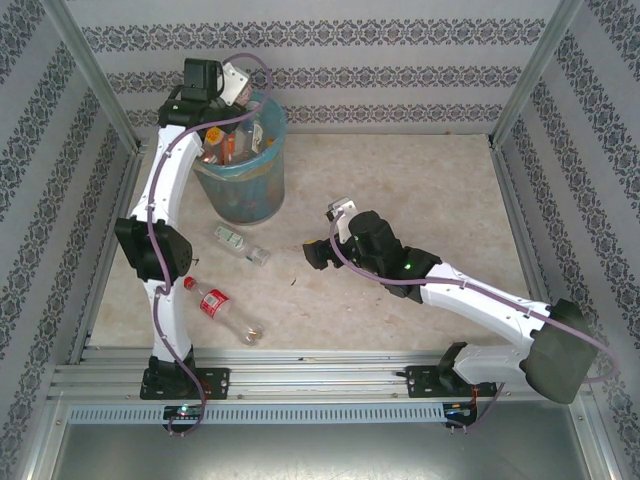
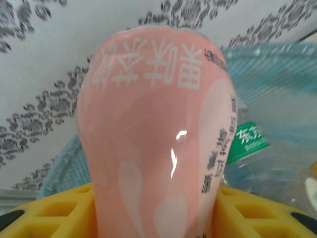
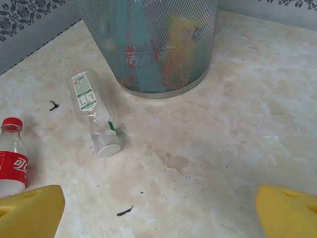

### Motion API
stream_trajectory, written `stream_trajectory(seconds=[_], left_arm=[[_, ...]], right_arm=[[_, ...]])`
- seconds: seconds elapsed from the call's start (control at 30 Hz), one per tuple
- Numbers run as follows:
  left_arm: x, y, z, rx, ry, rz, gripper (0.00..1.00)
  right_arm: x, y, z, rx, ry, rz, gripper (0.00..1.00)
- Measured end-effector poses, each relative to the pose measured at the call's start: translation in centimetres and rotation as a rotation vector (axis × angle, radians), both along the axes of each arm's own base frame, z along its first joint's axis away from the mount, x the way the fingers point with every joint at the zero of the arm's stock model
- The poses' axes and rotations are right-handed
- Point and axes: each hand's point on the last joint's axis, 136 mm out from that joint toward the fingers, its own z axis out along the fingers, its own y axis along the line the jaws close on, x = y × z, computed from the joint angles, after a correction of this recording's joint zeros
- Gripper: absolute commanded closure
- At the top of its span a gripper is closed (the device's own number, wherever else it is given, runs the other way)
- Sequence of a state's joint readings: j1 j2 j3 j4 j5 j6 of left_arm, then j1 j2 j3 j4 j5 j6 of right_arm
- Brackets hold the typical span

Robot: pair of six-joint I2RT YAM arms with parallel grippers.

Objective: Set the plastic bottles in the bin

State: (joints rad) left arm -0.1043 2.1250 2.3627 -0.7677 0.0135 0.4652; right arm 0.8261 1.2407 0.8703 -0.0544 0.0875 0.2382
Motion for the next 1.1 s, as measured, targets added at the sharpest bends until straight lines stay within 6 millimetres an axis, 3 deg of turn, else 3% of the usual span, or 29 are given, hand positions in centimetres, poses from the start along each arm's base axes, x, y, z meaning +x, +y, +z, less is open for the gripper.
stream_trajectory(seconds=[0.13,0.23,0.53,0.63,0.73,0.93,1.03,1.1], left_arm=[[0.3,0.8,-1.5,0.026,0.031,0.037,0.26],[0.3,1.2,-1.4,0.021,0.032,0.058,0.13],[-0.3,1.2,-0.3,-0.080,0.030,0.099,0.07],[-1.0,1.2,1.5,-0.125,-0.001,0.122,0.07],[-2.4,1.2,4.9,-0.187,-0.062,0.144,0.08],[-8.4,0.7,12.8,-0.399,-0.252,0.149,0.12],[-11.6,-0.1,14.1,-0.513,-0.310,0.131,0.13],[-13.3,-1.0,13.4,-0.576,-0.312,0.116,0.14]], right_arm=[[0.0,0.0,0.0,0.002,0.002,-0.001,0.02],[0.0,0.0,-0.2,-0.001,0.005,-0.001,0.02],[0.2,0.6,-0.2,0.008,0.020,0.006,0.02],[0.2,0.9,0.0,0.016,0.024,0.012,0.03],[0.6,1.6,0.2,0.018,0.028,0.023,0.09],[2.2,5.6,-0.2,-0.011,0.043,0.099,0.18],[2.6,8.8,-1.8,-0.048,0.058,0.167,0.21],[2.7,10.8,-3.5,-0.073,0.077,0.213,0.24]])
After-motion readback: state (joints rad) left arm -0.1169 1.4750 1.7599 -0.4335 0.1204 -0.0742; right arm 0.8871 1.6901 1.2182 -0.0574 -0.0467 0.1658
